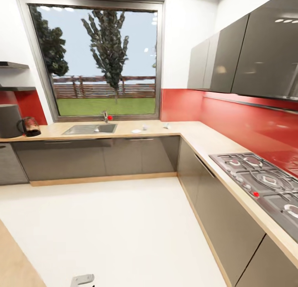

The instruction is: Set up a coffee station on the kitchen countertop: keep the coffee maker on the countertop, move the bottle of coffee from the kitchen shelf to the counter next to the coffee maker, place a paper coffee filter on top of the coffee maker, put the saucer next to the coffee maker with the coffee cup on the saucer, and place the electric kettle next to the coffee maker.

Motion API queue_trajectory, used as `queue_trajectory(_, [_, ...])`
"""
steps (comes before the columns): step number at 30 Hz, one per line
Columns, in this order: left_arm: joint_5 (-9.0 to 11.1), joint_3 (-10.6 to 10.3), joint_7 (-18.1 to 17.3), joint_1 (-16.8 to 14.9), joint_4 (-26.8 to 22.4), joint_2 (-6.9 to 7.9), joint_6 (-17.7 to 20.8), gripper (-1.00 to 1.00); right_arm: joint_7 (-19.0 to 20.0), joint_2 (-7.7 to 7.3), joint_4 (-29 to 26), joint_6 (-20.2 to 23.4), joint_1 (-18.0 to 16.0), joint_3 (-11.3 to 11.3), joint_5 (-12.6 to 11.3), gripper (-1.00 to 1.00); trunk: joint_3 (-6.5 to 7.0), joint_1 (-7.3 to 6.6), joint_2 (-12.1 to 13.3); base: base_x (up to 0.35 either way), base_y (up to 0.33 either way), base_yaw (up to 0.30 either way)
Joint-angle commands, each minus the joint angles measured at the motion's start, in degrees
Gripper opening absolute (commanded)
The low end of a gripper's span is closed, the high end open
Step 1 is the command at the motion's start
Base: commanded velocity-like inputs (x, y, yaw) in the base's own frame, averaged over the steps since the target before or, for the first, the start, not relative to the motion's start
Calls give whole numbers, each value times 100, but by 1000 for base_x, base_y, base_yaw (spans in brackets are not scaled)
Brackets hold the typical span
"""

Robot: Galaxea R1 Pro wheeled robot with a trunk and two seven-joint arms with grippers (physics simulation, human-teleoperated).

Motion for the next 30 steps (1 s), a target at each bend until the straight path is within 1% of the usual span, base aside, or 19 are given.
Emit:
queue_trajectory(1, [29, 17, -5, -2, 7, -1, -18, 100, -2, -1, 6, -20, -1, 3, -34, 100, -2, 5, -3, 337, 0, 0])
queue_trajectory(15, [29, 17, -5, -2, 7, -1, -17, 100, -2, -1, 11, -20, -1, 3, -34, 100, -2, 5, -3, 337, 84, 0])
queue_trajectory(30, [29, 17, -5, -2, 7, -1, -17, 100, -2, -1, 11, -20, -1, 6, -34, 100, -2, 5, -3, 337, 147, 0])
